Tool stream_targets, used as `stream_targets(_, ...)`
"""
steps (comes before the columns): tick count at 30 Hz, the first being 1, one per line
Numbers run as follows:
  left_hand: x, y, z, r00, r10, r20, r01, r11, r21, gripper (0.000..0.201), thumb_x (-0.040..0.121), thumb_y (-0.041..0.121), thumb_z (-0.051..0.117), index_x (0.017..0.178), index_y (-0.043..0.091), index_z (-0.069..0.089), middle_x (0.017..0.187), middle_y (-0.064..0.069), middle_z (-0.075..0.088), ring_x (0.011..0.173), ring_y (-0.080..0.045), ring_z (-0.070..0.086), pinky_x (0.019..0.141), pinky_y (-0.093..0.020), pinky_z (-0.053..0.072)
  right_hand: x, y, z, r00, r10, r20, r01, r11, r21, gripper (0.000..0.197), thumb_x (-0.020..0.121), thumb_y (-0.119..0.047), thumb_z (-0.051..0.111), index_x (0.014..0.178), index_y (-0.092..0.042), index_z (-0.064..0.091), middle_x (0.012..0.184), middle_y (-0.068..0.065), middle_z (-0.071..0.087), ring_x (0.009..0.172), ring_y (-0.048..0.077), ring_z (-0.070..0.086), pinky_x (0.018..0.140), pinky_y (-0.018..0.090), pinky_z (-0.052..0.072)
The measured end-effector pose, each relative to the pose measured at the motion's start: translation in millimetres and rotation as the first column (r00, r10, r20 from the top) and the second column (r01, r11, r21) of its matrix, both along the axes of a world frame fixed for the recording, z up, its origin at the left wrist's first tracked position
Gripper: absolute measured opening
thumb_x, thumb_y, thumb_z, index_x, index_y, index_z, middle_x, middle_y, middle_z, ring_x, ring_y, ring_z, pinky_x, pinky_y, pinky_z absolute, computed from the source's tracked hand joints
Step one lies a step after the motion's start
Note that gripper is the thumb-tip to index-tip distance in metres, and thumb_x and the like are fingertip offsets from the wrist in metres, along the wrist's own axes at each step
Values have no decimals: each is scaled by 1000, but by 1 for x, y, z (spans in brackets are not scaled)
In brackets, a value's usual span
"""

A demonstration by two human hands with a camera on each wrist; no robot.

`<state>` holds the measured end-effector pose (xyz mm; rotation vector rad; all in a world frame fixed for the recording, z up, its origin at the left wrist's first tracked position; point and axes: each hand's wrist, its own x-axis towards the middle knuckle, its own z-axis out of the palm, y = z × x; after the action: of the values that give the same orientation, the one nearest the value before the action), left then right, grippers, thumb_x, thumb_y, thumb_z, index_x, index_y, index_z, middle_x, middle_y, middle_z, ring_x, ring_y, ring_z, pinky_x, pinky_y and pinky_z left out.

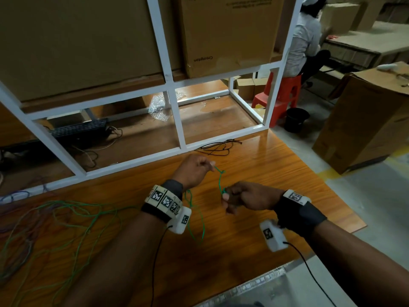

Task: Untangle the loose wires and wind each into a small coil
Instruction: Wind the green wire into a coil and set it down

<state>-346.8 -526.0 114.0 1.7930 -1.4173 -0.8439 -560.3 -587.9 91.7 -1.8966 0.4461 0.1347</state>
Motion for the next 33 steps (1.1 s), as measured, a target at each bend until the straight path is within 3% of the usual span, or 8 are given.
stream_targets(5, -20, -5, -7, 978, -26, -209, 11, 997, -74, 29, 98, 13, 61, 77, 27, 73, 79, 8, 71, 78, -13, 65, 74, -32, 52, 10, 13, 25, 854, -343, 391, -91, 640, 763, 33, 105, -22, 43, 97, -2, 68, 76, 9, 66, 96, 33, 66, 93, 33, 55)
stream_targets(9, -41, 1, -16, 910, 3, -416, -30, 998, -59, 37, 90, 10, 58, 65, 30, 75, 61, 7, 61, 58, -14, 49, 53, -27, 37, 20, -10, 37, 569, -737, 365, -127, 360, 924, 31, 109, -22, 37, 101, -6, 63, 99, 14, 74, 114, 27, 69, 113, 36, 46)
stream_targets(13, -60, 8, -22, 939, -145, -310, 147, 989, -19, 8, 93, 15, 72, 100, 11, 74, 80, -5, 69, 69, -13, 63, 65, -24, 52, 25, -32, 34, 397, -783, 479, 403, 617, 675, 33, 113, -25, 35, 112, 0, 55, 119, 20, 74, 120, 23, 68, 107, 32, 51)
stream_targets(16, -58, 9, -23, 950, -143, -278, 150, 989, 2, 21, 93, 14, 71, 112, 5, 71, 83, -1, 72, 72, -11, 68, 70, -25, 56, 20, -39, 20, 629, -532, 567, 688, 720, -88, 37, 112, -32, 42, 108, -3, 64, 106, 3, 78, 107, 12, 71, 92, 29, 53)
stream_targets(19, -43, 9, -20, 979, -121, -167, 130, 991, 45, 24, 88, 19, 76, 111, 15, 73, 100, -2, 74, 89, -14, 71, 84, -36, 61, 12, -39, 3, 860, -333, 387, 500, 701, -509, 32, 110, -32, 45, 100, -12, 67, 99, 1, 75, 92, 21, 70, 82, 41, 54)
stream_targets(22, -27, 14, -18, 990, -131, 51, 127, 989, 70, 38, 78, 28, 81, 114, 32, 70, 111, 11, 69, 94, -6, 67, 83, -35, 60, 8, -35, -5, 920, -260, 292, 390, 668, -633, 28, 106, -33, 44, 91, -16, 58, 86, 7, 69, 73, 27, 63, 68, 51, 52)
stream_targets(30, -8, 14, -14, 980, 58, 191, -38, 993, -108, 12, 96, 25, 66, 98, 19, 77, 89, 6, 74, 72, -4, 71, 71, -35, 61, 6, -21, 15, 985, -114, 126, 169, 745, -645, 37, 89, -37, 35, 86, -11, 62, 88, 5, 72, 77, 23, 66, 70, 43, 53)
stream_targets(33, -5, 9, -8, 991, 129, 41, -125, 988, -90, 10, 95, 23, 68, 90, 16, 74, 81, -2, 75, 71, -15, 73, 71, -37, 62, 10, -20, 14, 984, -81, 161, 169, 717, -676, 15, 93, -25, 46, 79, -23, 50, 82, 8, 65, 72, 29, 61, 66, 48, 51)
